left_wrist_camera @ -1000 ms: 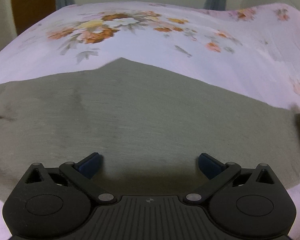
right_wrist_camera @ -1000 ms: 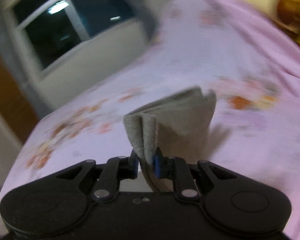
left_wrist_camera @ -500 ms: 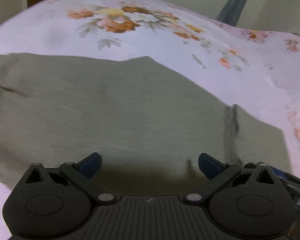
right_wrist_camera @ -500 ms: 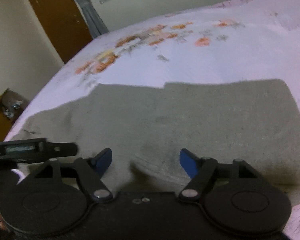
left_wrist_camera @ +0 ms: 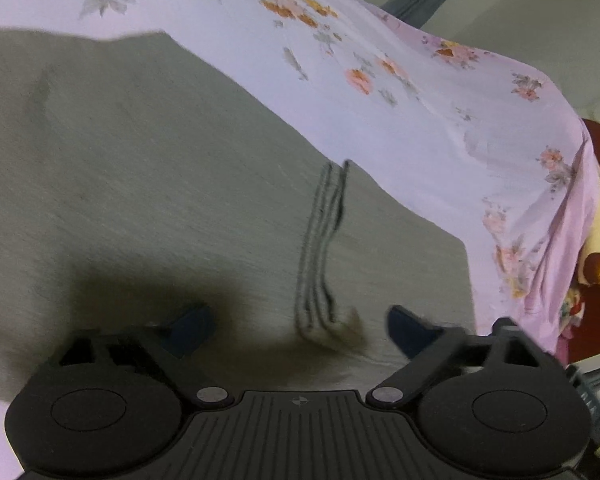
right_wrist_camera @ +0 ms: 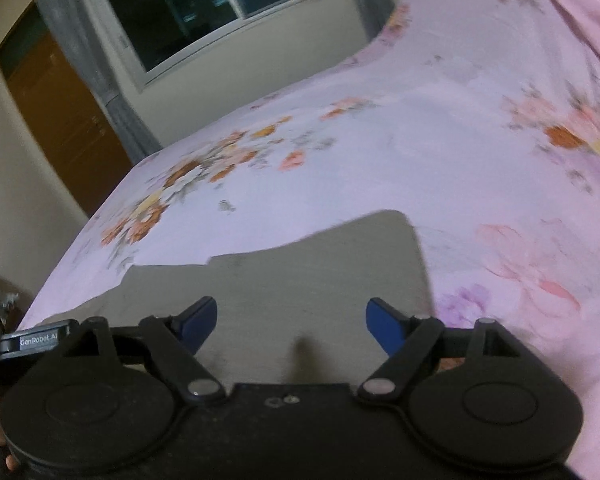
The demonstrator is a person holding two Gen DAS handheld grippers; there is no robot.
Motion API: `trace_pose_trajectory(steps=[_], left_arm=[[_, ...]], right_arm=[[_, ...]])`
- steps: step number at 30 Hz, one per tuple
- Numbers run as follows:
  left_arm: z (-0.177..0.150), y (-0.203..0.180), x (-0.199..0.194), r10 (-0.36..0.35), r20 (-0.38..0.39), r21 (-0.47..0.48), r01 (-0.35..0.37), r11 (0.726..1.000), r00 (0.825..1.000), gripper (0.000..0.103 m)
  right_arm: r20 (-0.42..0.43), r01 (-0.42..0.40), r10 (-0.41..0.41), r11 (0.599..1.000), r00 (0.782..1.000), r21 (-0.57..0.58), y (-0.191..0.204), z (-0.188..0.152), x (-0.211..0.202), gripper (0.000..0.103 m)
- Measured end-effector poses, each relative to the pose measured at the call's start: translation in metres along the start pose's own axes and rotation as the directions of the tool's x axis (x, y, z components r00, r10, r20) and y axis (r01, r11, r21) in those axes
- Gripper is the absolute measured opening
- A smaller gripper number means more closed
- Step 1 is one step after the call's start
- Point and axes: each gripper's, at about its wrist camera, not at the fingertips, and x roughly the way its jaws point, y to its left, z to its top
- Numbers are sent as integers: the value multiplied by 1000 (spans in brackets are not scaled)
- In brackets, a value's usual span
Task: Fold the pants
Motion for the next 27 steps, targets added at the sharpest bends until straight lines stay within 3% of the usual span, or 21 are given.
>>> trace_pose_trajectory(steps=[2,6,13,15,17,22,27], left_arm=[[-1,0,5,-21,-7,-24,21,999,1000,78],[-1,2,22,-109,-63,-136,99,986,992,46],[-2,-13,46,-121,-52,-161,112,981,991,46],[-1,-19,46,-86,-26,-149,81,986,996,20],[1,-19,39,-79,11,-153,79,985,997,20],[8,-23,-8,-84,118,-46,90,995,989,20],[16,-2,-67,-39,213,22,35,999,976,20]], right_arm=[[0,4,-4,1000,1000,16,-7,-4,-3,82],[6,3,-4,999,1000,45,-18,-7,-4,82],[28,23,-26,997,999,79,-29,-7,-2,82],[37,35,-39,995,999,90,-32,-5,-3,82],[50,48,-53,994,997,101,-36,-3,-4,82],[84,71,-80,992,993,102,-36,5,-6,82],[64,59,-61,998,996,37,-17,9,5,69]])
